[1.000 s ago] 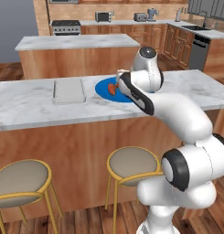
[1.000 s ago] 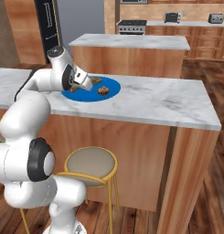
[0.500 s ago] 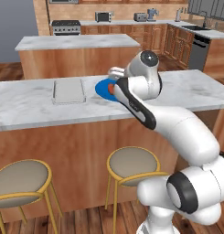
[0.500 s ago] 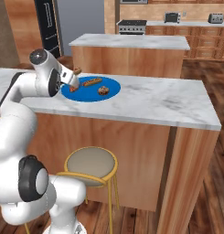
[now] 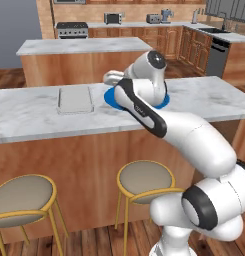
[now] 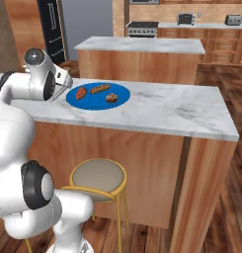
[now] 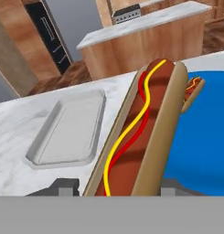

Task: Place one cooked food and one vegetable from the large plate to each tupperware container.

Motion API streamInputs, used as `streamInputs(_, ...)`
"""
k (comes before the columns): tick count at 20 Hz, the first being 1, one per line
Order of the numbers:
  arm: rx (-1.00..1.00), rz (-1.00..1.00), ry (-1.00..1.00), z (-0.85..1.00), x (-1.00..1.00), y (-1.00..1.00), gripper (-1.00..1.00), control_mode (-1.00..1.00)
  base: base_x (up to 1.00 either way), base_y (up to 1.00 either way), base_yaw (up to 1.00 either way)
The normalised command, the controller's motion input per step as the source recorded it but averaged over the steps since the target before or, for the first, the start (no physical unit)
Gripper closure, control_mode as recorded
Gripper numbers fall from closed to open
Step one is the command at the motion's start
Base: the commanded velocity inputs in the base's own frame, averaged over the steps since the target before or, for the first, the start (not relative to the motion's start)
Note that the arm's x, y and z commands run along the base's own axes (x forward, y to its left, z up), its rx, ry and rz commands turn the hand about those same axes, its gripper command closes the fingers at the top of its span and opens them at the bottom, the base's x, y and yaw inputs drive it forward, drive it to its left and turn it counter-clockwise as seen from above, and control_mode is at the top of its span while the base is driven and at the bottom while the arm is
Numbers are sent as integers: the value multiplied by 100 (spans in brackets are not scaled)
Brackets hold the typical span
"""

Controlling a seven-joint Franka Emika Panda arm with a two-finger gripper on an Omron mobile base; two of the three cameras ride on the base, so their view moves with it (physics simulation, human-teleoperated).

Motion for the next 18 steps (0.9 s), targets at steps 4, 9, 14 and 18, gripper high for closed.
streamInputs(4, 0, 10, 0, 0, 0, 71, 100, -100, 0, 0, 0)
streamInputs(9, 0, 9, 0, 0, 0, 62, 100, -100, 0, 0, 0)
streamInputs(14, -2, 3, 2, -2, 22, 39, 100, -100, 0, 0, 0)
streamInputs(18, 0, 8, 7, -24, 31, 4, 100, -100, 0, 0, 0)
